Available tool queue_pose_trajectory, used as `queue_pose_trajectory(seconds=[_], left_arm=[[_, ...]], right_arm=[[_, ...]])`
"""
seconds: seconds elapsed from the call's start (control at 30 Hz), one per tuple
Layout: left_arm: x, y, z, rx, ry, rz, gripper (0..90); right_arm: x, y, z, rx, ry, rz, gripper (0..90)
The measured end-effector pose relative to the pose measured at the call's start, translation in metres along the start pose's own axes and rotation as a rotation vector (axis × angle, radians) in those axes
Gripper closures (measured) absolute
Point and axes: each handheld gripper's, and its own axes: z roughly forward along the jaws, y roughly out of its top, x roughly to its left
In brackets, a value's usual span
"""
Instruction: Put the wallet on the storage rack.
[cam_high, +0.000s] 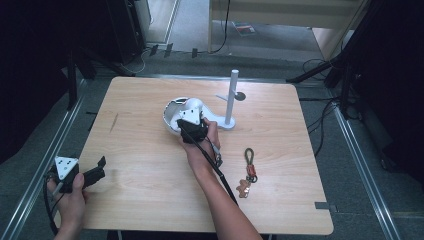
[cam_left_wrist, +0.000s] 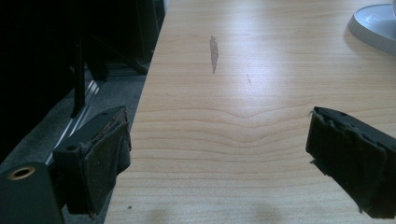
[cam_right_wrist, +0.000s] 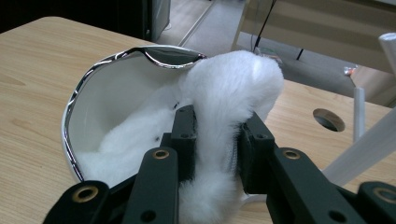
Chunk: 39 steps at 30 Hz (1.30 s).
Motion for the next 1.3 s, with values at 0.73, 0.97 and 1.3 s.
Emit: queue_pose_trajectory(seconds=[0.73,0.97,1.3], left_arm=[[0.001,0.000,-0.001,-0.010,-0.009,-0.002,9.4],[0.001,0.000,0.000,-0.004,-0.004,-0.002,9.4],[0.001,0.000,0.001,-0.002,-0.005,0.000,9.4]], right_arm=[[-0.015,0.000,0.003,0.061,0.210,-0.038,26.9],[-0.022,0.006,-0.021,0.053,0.241,-0.036,23.5],[-0.041,0.001,-0.044,0.118,0.240,-0.022,27.3]])
